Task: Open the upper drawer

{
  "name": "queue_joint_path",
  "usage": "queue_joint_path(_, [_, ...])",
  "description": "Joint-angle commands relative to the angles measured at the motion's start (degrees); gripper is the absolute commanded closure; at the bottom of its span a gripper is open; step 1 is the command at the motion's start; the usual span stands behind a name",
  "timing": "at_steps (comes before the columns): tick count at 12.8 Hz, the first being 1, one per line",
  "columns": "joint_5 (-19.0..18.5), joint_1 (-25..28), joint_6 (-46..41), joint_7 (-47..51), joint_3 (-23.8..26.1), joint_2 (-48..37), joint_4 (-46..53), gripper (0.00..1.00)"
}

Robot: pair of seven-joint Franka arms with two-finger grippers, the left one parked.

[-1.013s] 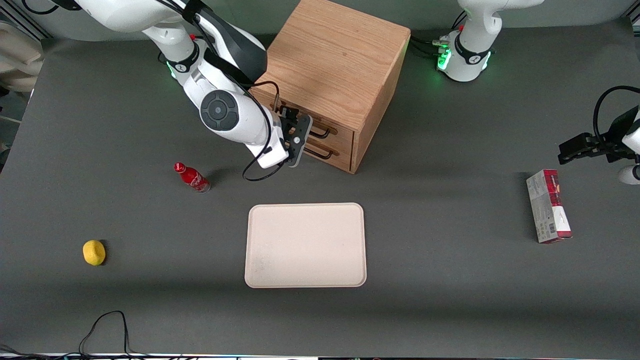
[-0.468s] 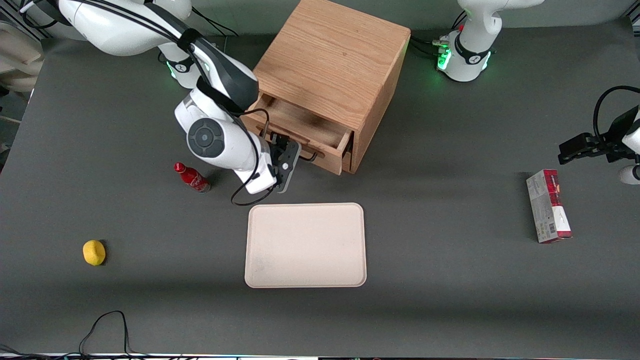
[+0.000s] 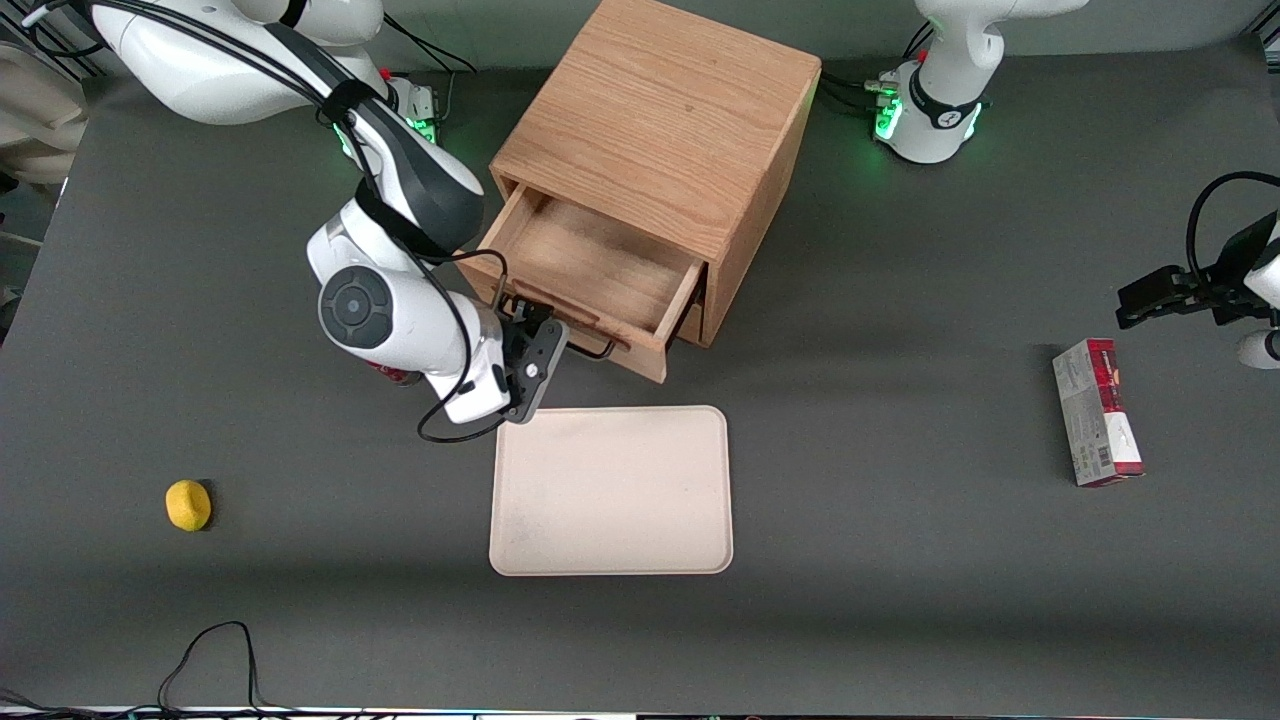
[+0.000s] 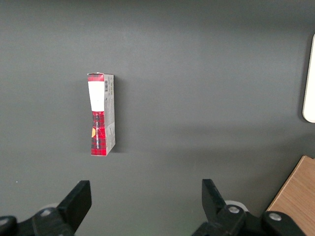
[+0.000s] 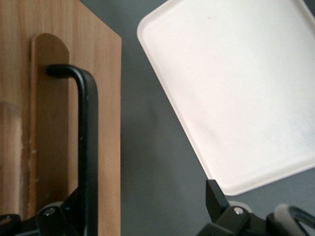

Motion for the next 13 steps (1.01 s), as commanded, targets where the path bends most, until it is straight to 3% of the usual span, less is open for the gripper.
queue_joint_path(1, [-0.9,0.1,-2.8,-0.7,-2.7,1.1,4.6,0.00])
queue_joint_path(3, [-2.4,0.4,-2.8,-0.6,-3.6,1.2,5.9,0.00])
queue_joint_path(6, [-9.7,0.4,-2.8,-0.5,-3.6,2.0,9.1,0.00])
queue_joint_path(7, [-10.5,0.4,-2.8,-0.5,-3.6,2.0,10.1,0.00])
queue_joint_path(10, [-9.8,0.2,-2.7,-0.4,-5.4,2.6,13.6,0.00])
queue_joint_path(13, [-6.5,-1.0,-5.1,-0.6,-6.2,1.4,15.7,0.00])
